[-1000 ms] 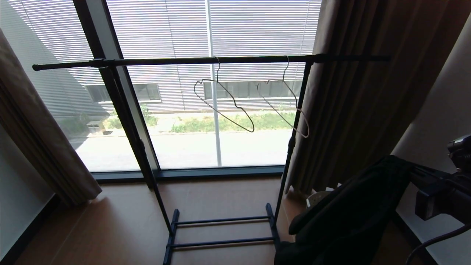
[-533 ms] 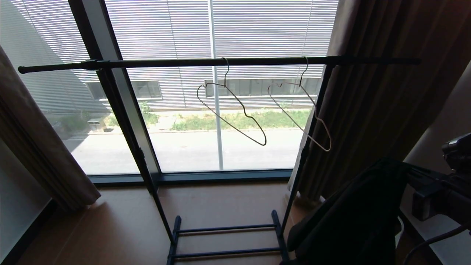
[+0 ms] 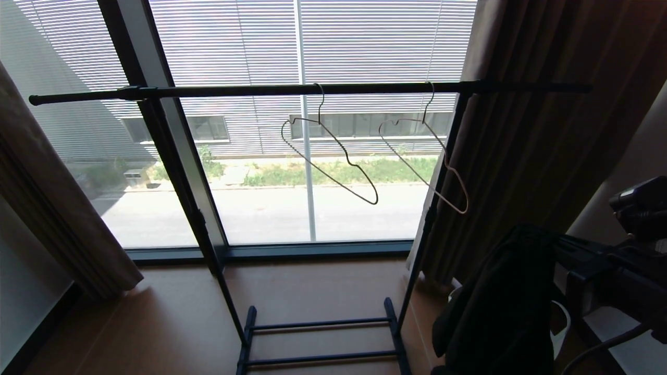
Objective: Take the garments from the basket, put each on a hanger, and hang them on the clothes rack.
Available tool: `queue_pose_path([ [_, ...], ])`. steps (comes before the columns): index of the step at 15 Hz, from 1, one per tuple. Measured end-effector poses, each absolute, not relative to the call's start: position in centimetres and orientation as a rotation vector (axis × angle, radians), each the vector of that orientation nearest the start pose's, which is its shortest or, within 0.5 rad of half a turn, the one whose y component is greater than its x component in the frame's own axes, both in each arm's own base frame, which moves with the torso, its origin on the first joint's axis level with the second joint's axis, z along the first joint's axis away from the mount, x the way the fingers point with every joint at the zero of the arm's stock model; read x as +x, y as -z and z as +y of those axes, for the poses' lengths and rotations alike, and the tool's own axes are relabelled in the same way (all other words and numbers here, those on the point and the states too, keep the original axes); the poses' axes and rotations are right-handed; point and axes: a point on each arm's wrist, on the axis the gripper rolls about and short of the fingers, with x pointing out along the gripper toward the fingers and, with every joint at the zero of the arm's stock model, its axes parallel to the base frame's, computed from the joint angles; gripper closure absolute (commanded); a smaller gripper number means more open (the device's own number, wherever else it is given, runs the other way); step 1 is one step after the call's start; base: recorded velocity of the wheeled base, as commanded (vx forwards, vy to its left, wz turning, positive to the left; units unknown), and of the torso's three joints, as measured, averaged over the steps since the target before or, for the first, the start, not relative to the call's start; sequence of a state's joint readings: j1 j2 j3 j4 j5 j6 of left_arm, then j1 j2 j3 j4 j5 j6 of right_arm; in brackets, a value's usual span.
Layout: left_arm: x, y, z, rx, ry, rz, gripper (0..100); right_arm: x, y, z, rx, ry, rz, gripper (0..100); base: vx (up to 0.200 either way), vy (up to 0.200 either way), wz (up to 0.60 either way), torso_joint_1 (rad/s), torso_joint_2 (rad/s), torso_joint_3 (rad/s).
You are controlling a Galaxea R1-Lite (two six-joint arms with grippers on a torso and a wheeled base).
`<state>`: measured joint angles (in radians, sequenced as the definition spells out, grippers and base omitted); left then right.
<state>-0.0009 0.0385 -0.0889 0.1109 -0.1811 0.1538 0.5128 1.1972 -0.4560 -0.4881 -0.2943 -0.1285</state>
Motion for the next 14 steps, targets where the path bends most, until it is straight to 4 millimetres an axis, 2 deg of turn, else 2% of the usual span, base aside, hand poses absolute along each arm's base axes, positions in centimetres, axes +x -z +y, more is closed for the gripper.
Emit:
queue_pose_path([
  [3, -1.7, -12.0, -0.5, 0.144, 0.212, 0.099, 0, 15.7, -22.0, 9.7, -0.187, -0.304, 0.214, 100, 0.000, 0.000, 0.00, 0.000, 0.00, 0.000],
  [7, 1.7, -15.4, -0.6, 0.143, 0.280, 0.190, 0, 18.4, -24.7, 13.8, -0.112, -0.377, 0.191, 100, 0.000, 0.000, 0.00, 0.000, 0.00, 0.000],
  [11, 5.9, -16.6, -1.9, 0.155, 0.484, 0.316, 0, 21.1, -24.1, 17.8, -0.028, -0.414, 0.240, 100, 0.000, 0.000, 0.00, 0.000, 0.00, 0.000],
  [14, 9.4, -17.2, -4.5, 0.137, 0.599, 0.391, 0, 22.3, -24.1, 19.9, 0.040, -0.428, 0.253, 100, 0.000, 0.000, 0.00, 0.000, 0.00, 0.000],
])
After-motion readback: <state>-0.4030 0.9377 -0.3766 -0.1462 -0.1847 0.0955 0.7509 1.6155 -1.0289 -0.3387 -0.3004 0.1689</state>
